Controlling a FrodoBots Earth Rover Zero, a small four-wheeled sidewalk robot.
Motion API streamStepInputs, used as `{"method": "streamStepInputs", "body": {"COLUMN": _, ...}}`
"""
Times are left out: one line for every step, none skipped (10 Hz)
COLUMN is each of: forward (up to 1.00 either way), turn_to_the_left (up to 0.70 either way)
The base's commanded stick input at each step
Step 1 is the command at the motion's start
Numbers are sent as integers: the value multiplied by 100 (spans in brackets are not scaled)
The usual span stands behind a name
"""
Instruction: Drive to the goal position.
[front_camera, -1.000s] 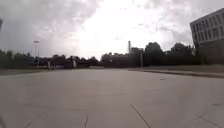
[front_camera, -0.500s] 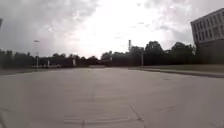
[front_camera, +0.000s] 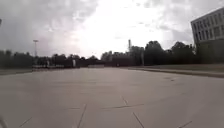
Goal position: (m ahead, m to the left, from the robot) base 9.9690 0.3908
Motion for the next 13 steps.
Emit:
{"method": "streamStepInputs", "body": {"forward": 70, "turn_to_the_left": -1}}
{"method": "streamStepInputs", "body": {"forward": 70, "turn_to_the_left": -1}}
{"method": "streamStepInputs", "body": {"forward": 70, "turn_to_the_left": -1}}
{"method": "streamStepInputs", "body": {"forward": 70, "turn_to_the_left": -1}}
{"method": "streamStepInputs", "body": {"forward": 70, "turn_to_the_left": -1}}
{"method": "streamStepInputs", "body": {"forward": 70, "turn_to_the_left": -1}}
{"method": "streamStepInputs", "body": {"forward": 70, "turn_to_the_left": -1}}
{"method": "streamStepInputs", "body": {"forward": 70, "turn_to_the_left": -1}}
{"method": "streamStepInputs", "body": {"forward": 70, "turn_to_the_left": -1}}
{"method": "streamStepInputs", "body": {"forward": 70, "turn_to_the_left": -1}}
{"method": "streamStepInputs", "body": {"forward": 70, "turn_to_the_left": -1}}
{"method": "streamStepInputs", "body": {"forward": 70, "turn_to_the_left": -1}}
{"method": "streamStepInputs", "body": {"forward": 70, "turn_to_the_left": -1}}
